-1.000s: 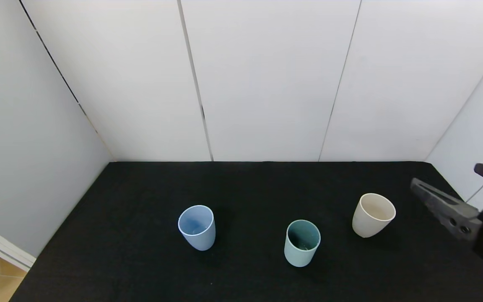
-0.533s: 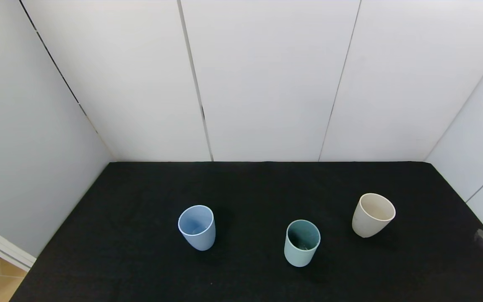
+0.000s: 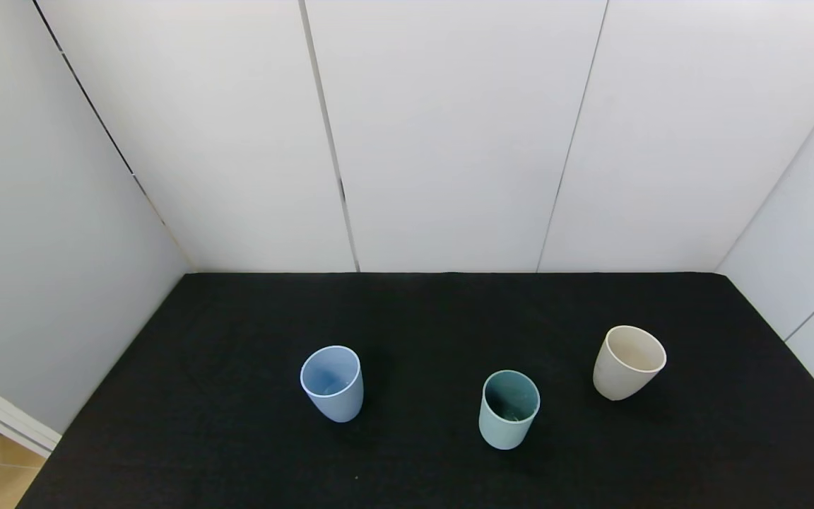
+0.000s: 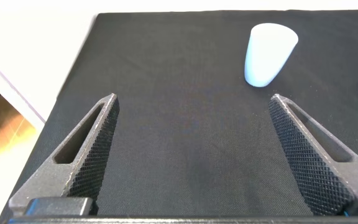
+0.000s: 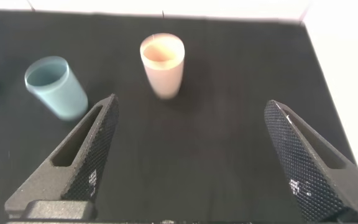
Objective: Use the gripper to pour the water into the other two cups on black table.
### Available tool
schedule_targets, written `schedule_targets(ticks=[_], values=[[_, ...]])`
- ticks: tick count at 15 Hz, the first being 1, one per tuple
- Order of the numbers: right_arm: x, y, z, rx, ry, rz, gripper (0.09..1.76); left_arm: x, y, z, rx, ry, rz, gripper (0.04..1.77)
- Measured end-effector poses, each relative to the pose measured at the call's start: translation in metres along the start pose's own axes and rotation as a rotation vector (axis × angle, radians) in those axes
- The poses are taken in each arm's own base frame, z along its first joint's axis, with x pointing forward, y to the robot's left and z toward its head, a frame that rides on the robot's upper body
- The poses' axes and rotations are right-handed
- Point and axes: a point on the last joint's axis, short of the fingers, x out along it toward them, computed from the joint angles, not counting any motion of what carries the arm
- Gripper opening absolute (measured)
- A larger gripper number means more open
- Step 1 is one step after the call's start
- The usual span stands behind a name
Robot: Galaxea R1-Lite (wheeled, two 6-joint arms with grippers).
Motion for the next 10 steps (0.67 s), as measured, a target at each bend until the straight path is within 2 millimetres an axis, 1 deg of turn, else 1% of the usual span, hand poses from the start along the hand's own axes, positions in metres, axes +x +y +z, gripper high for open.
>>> schedule_targets(ticks=[3,6,8,10], values=[[-0.019,0.001,-0.021,0.011,0.005,-0.020,1.70,0.000,0.000,0.000,0.000,0.000,0.000,1.72],[-0.030,0.002,-0.039,-0.005,-0.050,0.022,1.70,0.000,0.000,0.000,-0.001,-0.001,0.000,1.72],[-0.036,0.002,-0.051,-0.012,-0.096,0.019,1.70,0.000,0.000,0.000,0.000,0.000,0.000,1.72],[-0.041,0.002,-0.056,-0.026,-0.174,-0.015,1.70,0.000,0.000,0.000,0.000,0.000,0.000,1.72]])
